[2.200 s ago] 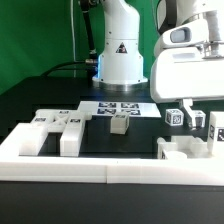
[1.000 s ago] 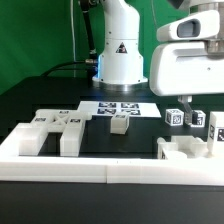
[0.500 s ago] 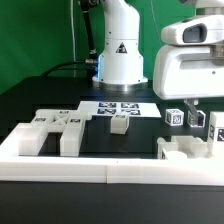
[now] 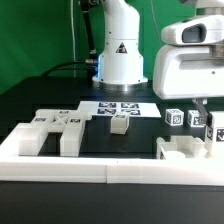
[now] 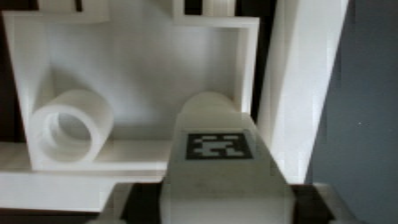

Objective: Assemble chair

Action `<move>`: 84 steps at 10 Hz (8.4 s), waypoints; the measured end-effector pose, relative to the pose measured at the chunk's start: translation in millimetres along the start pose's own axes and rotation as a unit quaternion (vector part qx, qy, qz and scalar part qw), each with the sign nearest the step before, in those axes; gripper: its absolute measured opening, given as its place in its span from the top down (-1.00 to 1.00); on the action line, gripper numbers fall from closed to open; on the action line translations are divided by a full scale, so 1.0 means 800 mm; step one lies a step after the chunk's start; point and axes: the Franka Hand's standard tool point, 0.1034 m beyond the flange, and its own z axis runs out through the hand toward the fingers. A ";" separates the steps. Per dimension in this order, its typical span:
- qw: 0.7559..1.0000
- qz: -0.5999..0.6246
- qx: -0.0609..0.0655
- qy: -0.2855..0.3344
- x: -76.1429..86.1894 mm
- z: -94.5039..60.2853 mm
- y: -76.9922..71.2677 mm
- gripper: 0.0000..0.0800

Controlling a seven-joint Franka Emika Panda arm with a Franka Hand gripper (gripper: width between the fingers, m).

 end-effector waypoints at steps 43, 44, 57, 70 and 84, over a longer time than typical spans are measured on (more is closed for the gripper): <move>0.976 0.213 0.016 0.034 0.006 0.004 -0.013 0.27; 0.964 0.265 0.018 0.033 0.006 0.004 -0.013 0.27; 0.981 0.193 0.017 0.032 0.006 0.003 -0.014 -0.62; 0.991 -0.125 0.002 0.036 0.009 0.002 -0.009 0.12; 0.887 0.461 0.023 0.032 0.007 0.005 -0.012 0.27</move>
Offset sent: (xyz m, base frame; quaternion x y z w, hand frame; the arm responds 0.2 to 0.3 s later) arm -0.0059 -0.0041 -0.0025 -0.0288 -0.0065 0.2775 0.9603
